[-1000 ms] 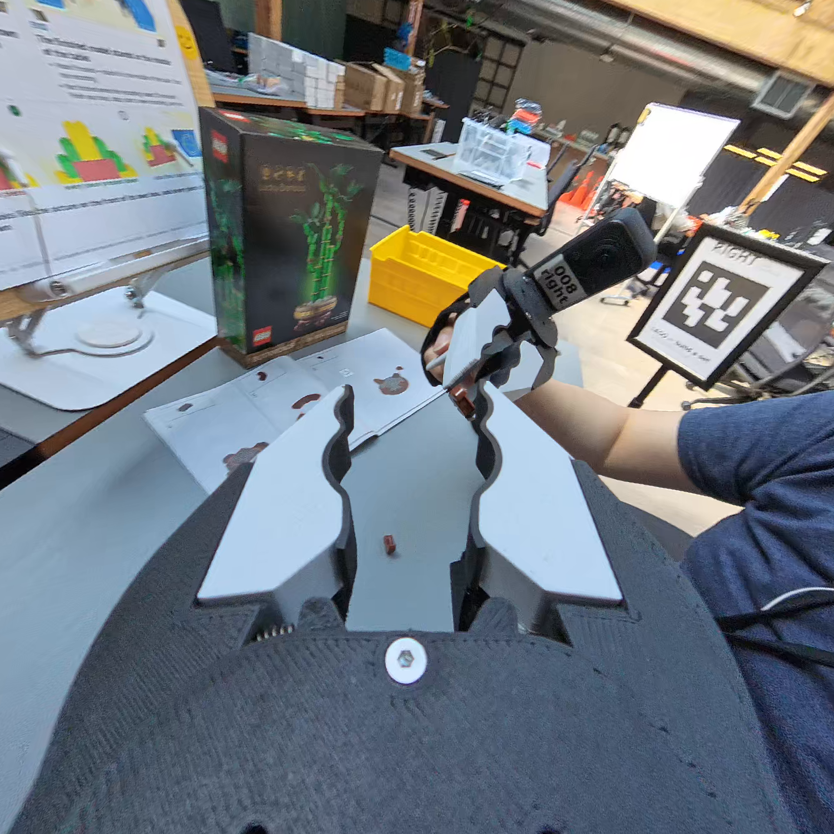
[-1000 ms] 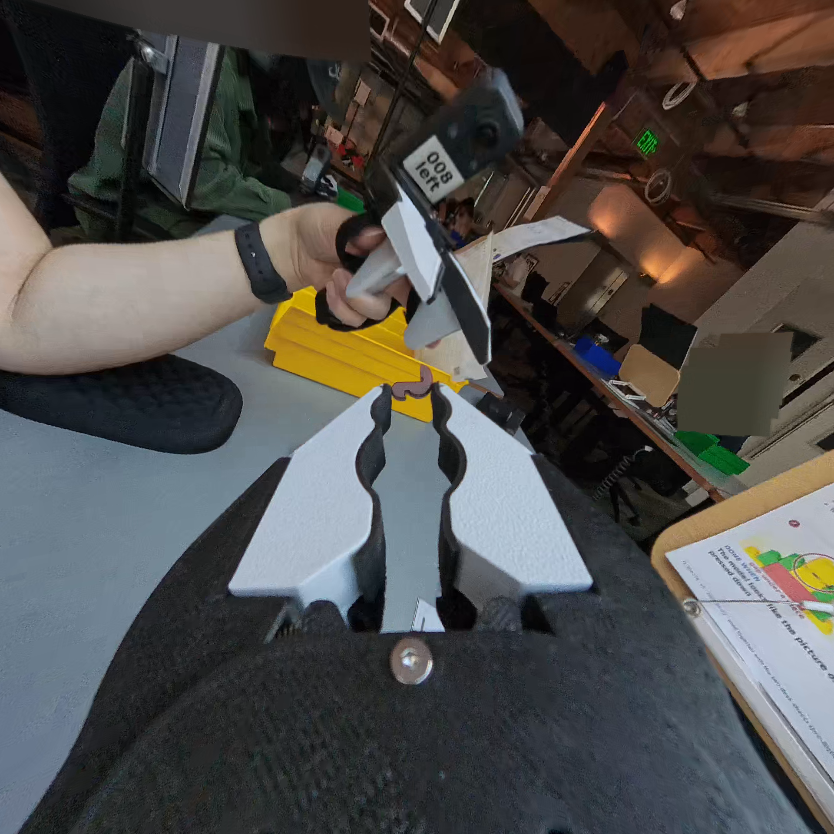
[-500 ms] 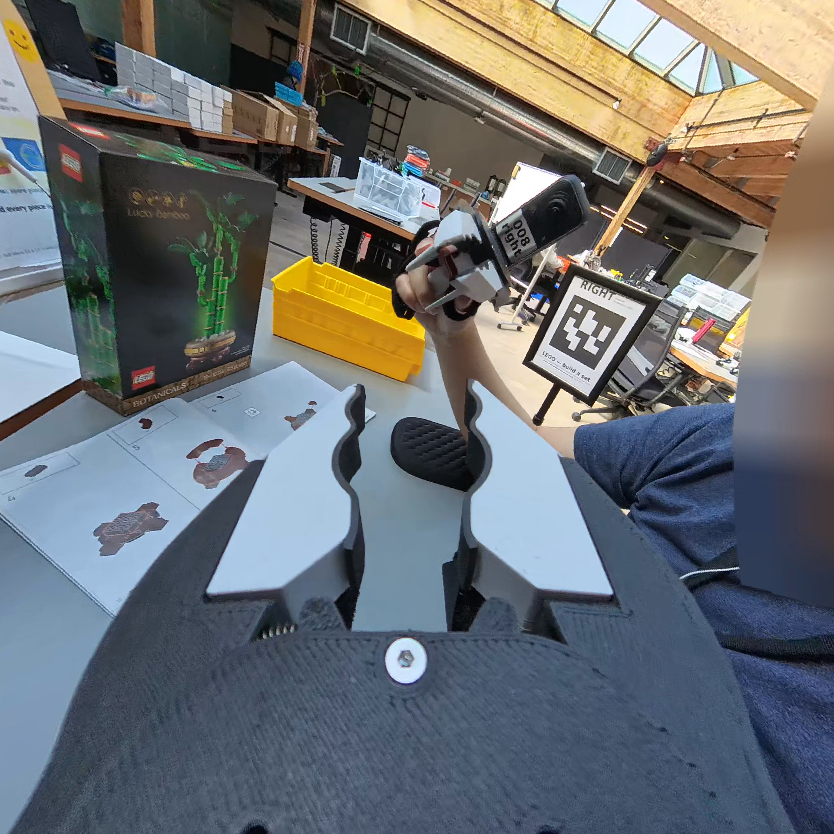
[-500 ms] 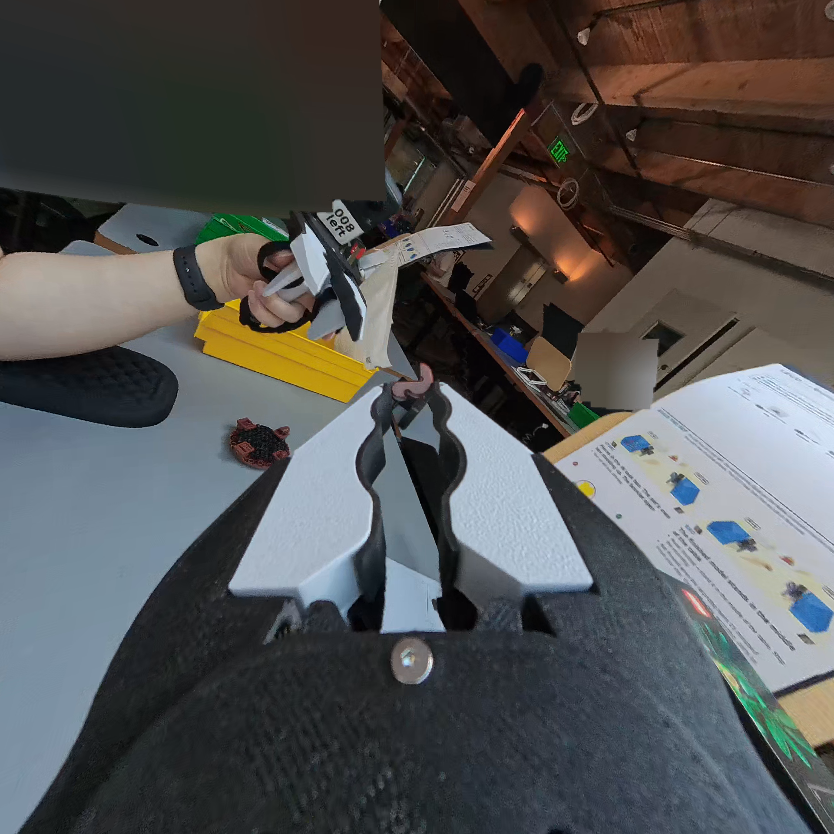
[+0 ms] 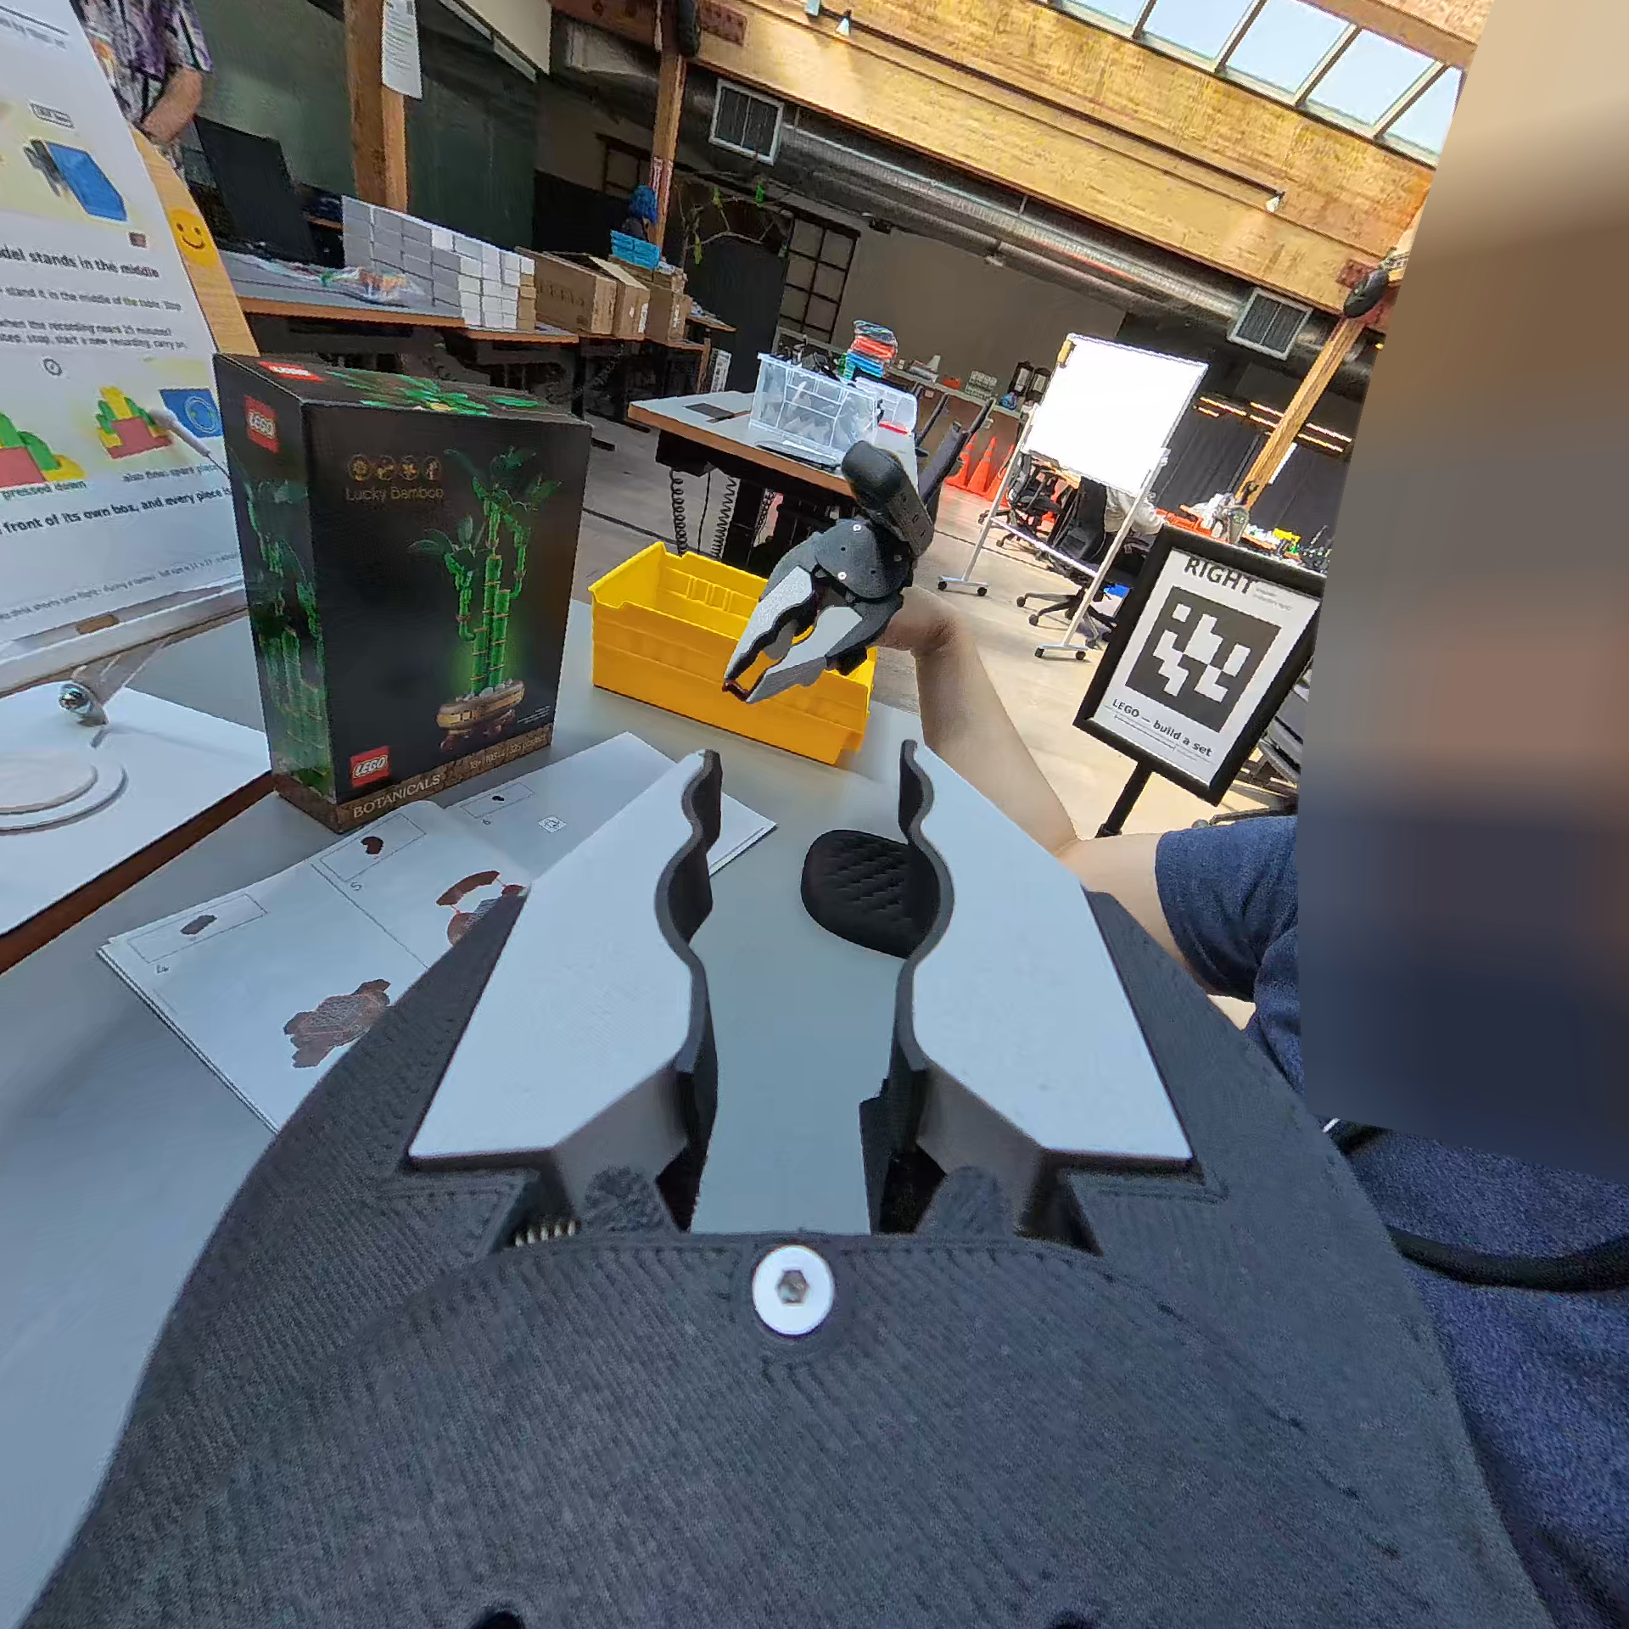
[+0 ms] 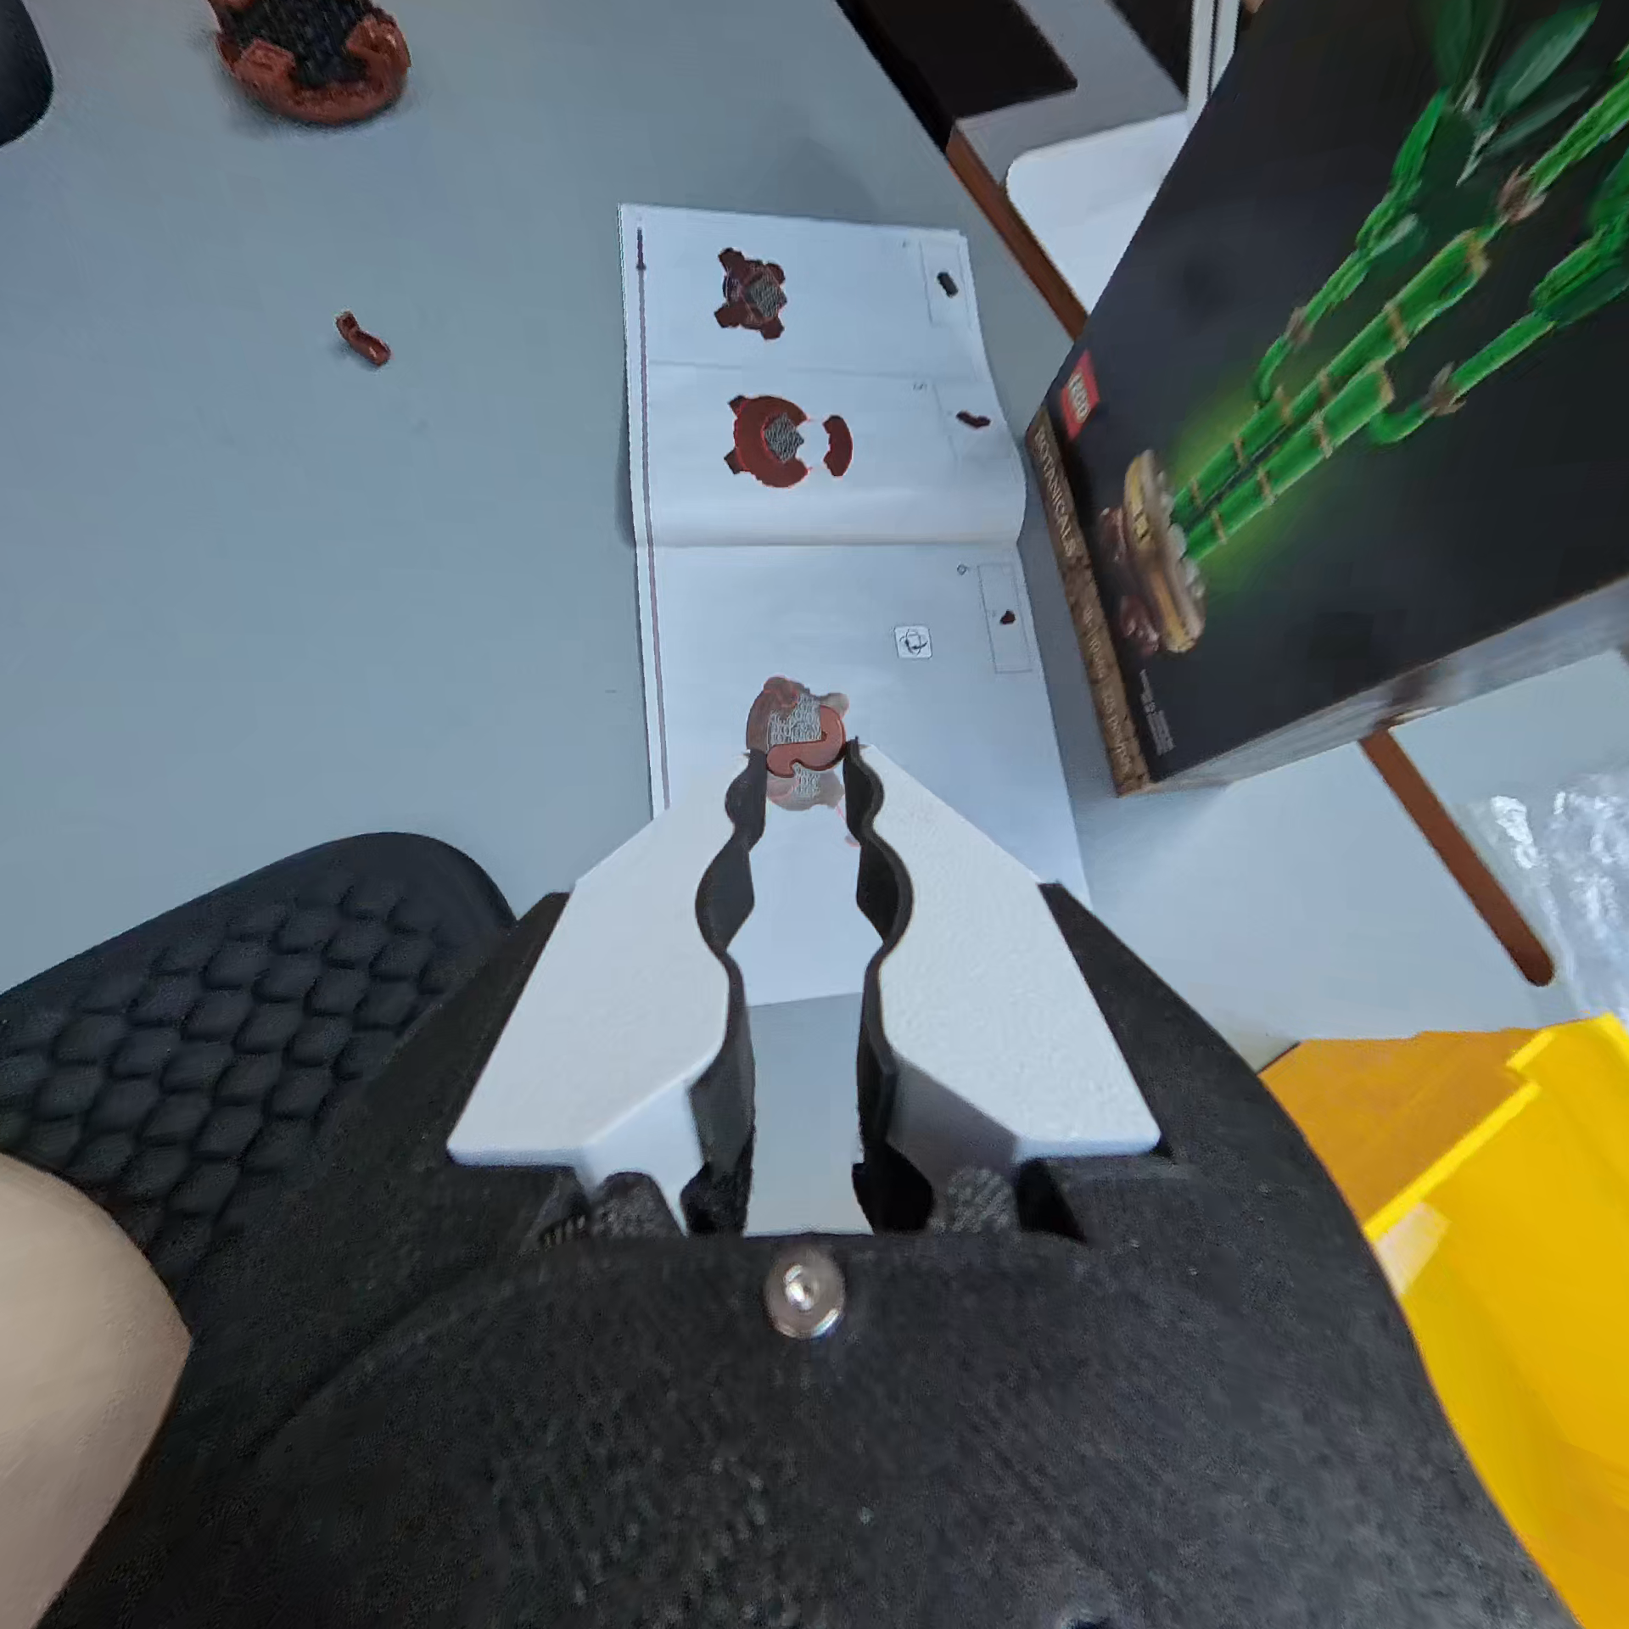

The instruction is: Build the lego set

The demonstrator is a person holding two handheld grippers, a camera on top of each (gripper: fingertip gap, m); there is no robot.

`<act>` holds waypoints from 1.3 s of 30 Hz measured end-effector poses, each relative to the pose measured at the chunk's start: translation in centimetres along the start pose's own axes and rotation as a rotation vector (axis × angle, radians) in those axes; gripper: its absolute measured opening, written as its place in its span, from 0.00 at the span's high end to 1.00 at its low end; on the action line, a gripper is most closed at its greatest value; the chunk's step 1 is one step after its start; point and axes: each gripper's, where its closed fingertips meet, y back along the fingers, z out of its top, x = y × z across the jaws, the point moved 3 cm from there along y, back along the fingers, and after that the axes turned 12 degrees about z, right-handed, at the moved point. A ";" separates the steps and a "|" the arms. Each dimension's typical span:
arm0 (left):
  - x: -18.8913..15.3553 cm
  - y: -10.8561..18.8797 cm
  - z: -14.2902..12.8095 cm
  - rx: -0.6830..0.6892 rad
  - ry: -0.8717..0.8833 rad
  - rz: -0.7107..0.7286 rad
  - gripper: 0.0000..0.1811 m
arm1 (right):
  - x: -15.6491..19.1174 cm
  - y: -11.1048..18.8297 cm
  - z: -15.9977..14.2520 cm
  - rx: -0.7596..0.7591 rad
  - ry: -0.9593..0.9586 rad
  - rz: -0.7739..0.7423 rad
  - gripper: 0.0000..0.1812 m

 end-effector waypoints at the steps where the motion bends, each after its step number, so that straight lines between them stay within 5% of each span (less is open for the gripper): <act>1: -0.2 -0.2 -0.1 0.006 -0.011 0.001 0.79 | -0.4 -0.6 -0.7 0.013 -0.031 0.015 0.90; 10: -1.2 -5.4 -3.1 0.153 -0.057 0.008 0.78 | -1.5 -3.8 -4.8 0.162 -0.173 0.108 0.90; 15: 0.4 -11.0 -6.8 0.241 -0.071 0.103 0.76 | -0.3 -4.4 -2.7 0.075 -0.151 0.209 0.90; 20: 0.0 -18.0 -10.5 0.228 -0.510 0.264 0.73 | 4.1 -3.3 3.2 -0.134 -0.213 0.551 0.91; 24: -3.1 -21.5 -10.7 0.198 -0.858 0.241 0.73 | 7.1 -3.4 3.8 -0.083 -0.194 0.726 0.90; 33: -6.4 -23.0 -12.3 0.288 -1.118 0.012 0.83 | 8.1 -3.3 4.4 -0.103 -0.244 0.861 0.90; 39: -6.2 -23.7 -13.0 0.315 -1.225 0.070 0.92 | 8.0 -3.6 4.4 -0.092 -0.293 0.875 0.90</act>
